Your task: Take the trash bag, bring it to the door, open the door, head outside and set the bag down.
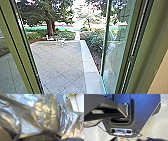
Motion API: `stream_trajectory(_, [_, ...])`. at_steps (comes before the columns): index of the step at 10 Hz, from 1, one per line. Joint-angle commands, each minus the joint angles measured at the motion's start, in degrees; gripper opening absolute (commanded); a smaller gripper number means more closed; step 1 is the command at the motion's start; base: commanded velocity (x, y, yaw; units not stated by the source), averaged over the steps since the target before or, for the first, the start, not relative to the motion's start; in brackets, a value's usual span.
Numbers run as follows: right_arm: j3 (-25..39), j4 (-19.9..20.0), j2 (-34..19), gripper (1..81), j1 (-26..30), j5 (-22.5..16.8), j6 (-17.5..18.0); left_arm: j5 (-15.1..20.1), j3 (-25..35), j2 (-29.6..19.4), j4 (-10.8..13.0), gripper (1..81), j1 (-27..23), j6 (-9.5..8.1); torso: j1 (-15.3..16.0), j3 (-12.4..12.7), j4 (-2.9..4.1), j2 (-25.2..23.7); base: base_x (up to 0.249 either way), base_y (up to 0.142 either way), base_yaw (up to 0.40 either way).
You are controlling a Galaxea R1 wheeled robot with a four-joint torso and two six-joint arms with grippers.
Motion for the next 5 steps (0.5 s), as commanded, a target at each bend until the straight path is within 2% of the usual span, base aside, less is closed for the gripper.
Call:
stream_trajectory(1, [0.3,-0.1,0.2,81.1,2.0,-3.7,-0.3,4.8,0.2,0.1,-0.5,1.0,-2.6,0.35,0.0,0.0,0.0,0.0,0.0,0.0,0.0])
stream_trajectory(3, [0.3,-0.1,0.2,81.1,2.0,-3.7,-0.3,4.8,0.2,0.1,-0.5,1.0,-2.6,0.17,0.0,0.0,0.0,0.0,0.0,0.0,0.0])
stream_trajectory(5, [0.3,-0.1,0.2,81.1,2.0,-3.7,-0.3,4.8,0.2,0.1,-0.5,1.0,-2.6,0.17,0.0,0.0,0.0,0.0,0.069,0.0,0.0])
